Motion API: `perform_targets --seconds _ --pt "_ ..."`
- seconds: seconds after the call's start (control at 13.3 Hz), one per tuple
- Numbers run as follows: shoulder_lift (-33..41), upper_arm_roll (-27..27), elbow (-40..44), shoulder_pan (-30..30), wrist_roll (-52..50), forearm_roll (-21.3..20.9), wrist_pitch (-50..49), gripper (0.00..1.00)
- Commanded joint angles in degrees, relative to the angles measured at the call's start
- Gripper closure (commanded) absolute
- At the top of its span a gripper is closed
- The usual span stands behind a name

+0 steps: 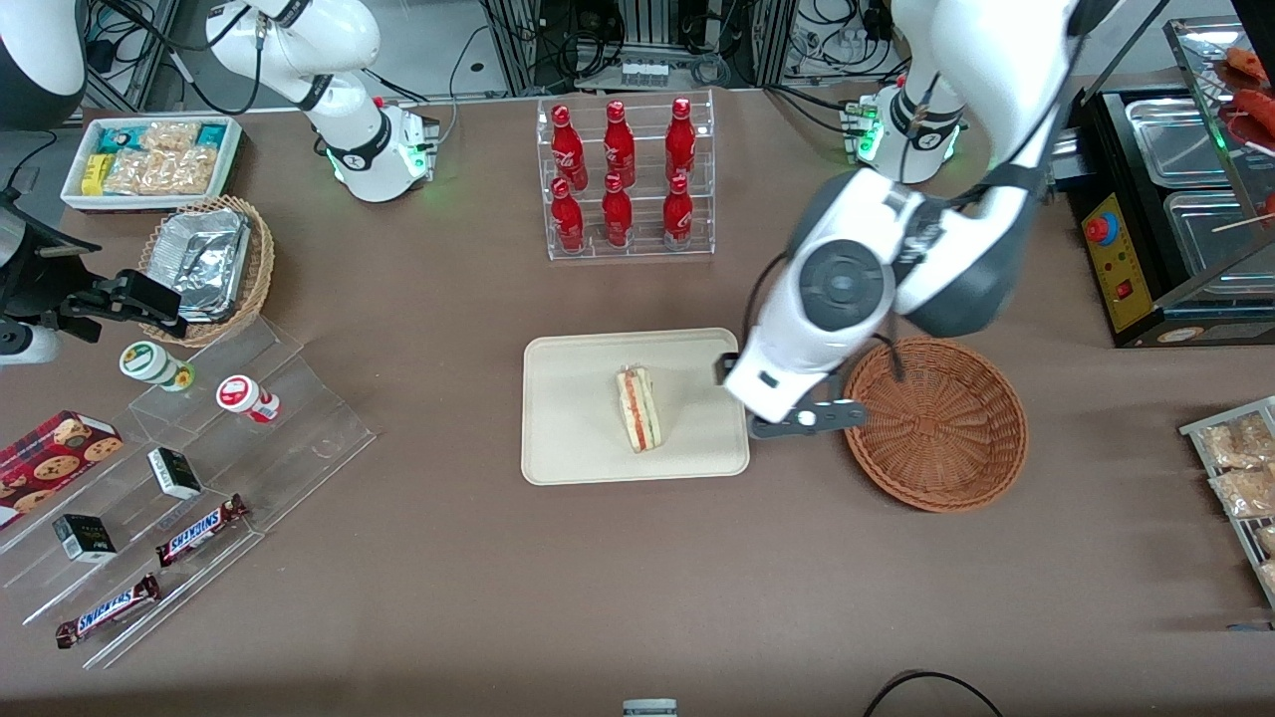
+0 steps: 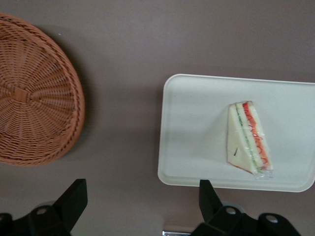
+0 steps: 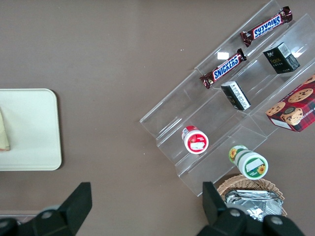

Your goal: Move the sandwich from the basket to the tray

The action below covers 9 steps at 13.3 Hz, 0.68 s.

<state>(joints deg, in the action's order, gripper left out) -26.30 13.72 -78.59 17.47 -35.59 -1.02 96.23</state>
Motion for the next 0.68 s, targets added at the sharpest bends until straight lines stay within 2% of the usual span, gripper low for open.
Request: perform_targets --seconds 0.0,0.3,0.6 --pt "8.1 0.3 -8.3 -6.0 8.7 1.7 -1.8 0.0" --pt "16.5 0.2 -15.4 -15.3 22.7 1.7 -4.5 0.0" --pt "22.8 -0.4 -16.2 -21.8 31.9 1.7 -10.4 0.0"
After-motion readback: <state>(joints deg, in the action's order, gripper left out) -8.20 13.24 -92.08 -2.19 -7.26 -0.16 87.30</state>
